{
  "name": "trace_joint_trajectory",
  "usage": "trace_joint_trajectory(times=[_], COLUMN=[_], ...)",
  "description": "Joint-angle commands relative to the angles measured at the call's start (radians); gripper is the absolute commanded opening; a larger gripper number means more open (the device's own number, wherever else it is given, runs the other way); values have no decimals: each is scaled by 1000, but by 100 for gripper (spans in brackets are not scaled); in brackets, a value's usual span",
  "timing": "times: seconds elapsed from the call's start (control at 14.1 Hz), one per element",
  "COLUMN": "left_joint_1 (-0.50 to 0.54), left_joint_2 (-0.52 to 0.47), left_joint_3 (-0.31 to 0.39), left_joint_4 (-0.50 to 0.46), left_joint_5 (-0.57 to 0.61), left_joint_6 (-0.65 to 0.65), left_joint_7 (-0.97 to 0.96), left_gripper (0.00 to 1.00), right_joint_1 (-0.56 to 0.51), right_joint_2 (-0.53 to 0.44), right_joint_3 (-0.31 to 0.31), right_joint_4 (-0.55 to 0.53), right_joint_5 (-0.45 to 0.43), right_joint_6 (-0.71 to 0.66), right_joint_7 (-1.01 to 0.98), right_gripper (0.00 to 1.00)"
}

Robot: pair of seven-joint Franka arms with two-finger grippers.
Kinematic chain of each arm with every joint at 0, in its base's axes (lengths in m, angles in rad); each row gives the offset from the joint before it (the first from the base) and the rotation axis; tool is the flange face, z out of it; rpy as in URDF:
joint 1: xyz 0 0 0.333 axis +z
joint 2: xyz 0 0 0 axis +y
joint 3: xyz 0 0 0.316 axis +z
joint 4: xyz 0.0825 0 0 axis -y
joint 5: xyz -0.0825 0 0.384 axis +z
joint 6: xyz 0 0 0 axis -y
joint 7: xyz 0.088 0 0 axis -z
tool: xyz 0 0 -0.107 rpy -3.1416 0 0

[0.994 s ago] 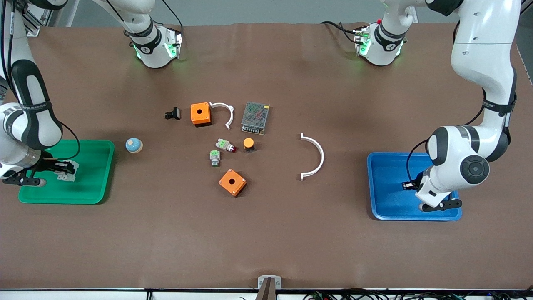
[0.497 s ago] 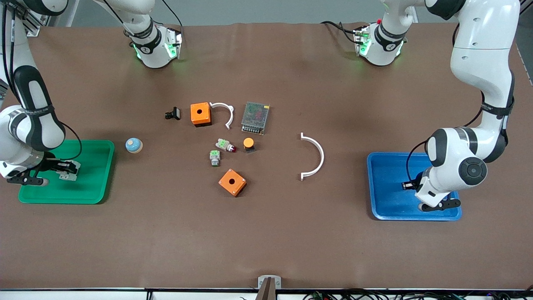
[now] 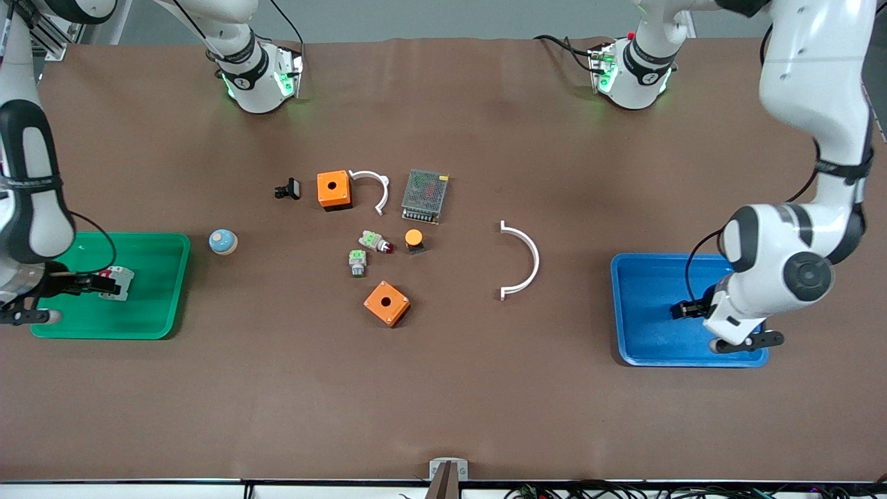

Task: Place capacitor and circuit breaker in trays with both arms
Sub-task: 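Lower the capacitor into the blue tray while the right gripper lowers the breaker, then open the right gripper on the breaker while the left gripper withdraws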

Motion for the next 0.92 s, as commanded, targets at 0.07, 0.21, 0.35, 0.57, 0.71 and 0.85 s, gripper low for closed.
trace_joint_trajectory(times=[0.07, 0.21, 0.35, 0.57, 0.71, 0.85], left_joint_1=[36, 42, 40, 36, 37, 37], left_joint_2=[-266, -367, -453, -494, -487, -487], left_joint_3=[-13, -15, -16, -19, -42, -44], left_joint_4=[-67, -68, -61, 26, 109, 151], left_joint_5=[-19, -49, -62, -66, -66, -68], left_joint_6=[-243, -330, -406, -497, -586, -604], left_joint_7=[105, 105, 107, 135, 130, 132], left_gripper=[100, 100, 100, 100, 100, 100], right_joint_1=[77, 130, 187, 262, 295, 305], right_joint_2=[-7, -52, -79, -158, -213, -272], right_joint_3=[-2, 0, 0, 0, -2, -2], right_joint_4=[166, 153, 151, 99, 52, 6], right_joint_5=[-36, -35, -35, -35, -36, -38], right_joint_6=[-211, -225, -286, -318, -318, -318], right_joint_7=[53, 160, 251, 340, 354, 355], right_gripper=[100, 100, 100, 100, 100, 100])
